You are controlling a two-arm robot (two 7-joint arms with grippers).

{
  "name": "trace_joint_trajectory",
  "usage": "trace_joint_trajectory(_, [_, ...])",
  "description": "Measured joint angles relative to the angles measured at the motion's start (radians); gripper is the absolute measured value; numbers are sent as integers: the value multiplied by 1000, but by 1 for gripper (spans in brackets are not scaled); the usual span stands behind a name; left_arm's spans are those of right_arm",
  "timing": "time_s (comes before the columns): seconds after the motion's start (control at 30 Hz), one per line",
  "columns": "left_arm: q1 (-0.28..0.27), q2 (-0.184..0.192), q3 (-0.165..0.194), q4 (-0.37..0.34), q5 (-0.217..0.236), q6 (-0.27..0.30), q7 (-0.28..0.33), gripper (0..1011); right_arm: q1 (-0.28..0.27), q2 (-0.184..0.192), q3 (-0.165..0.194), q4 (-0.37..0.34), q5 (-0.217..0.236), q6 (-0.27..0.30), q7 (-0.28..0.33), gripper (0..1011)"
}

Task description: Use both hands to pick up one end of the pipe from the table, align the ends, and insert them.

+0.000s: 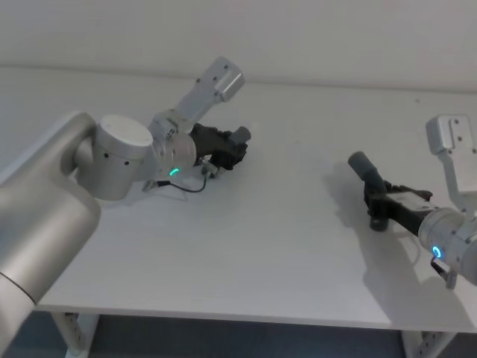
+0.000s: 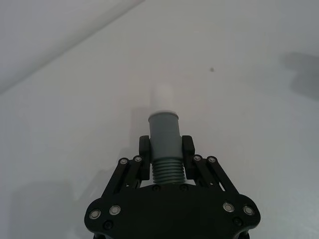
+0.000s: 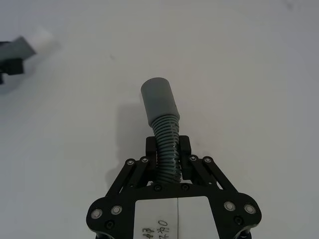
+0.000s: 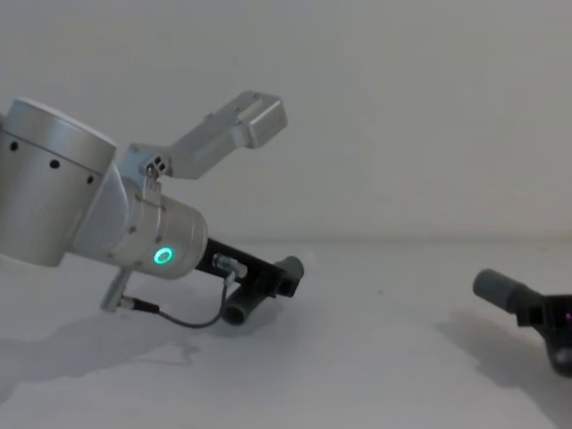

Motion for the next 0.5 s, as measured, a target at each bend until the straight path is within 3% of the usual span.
trace_joint_trajectory(0.2, [-10,43,18,-35,20,-30,-49,368,6,24,0,-1,20,-55,67,253])
trace_joint_trajectory(0.3, [-18,85,31,-65,33,-59,-93,368,14,48,-3,2,34,-93,120,253])
trace_joint_trajectory(0.5, [-28,126,42,-91,43,-95,-146,368,31,89,-7,10,60,-145,210,253])
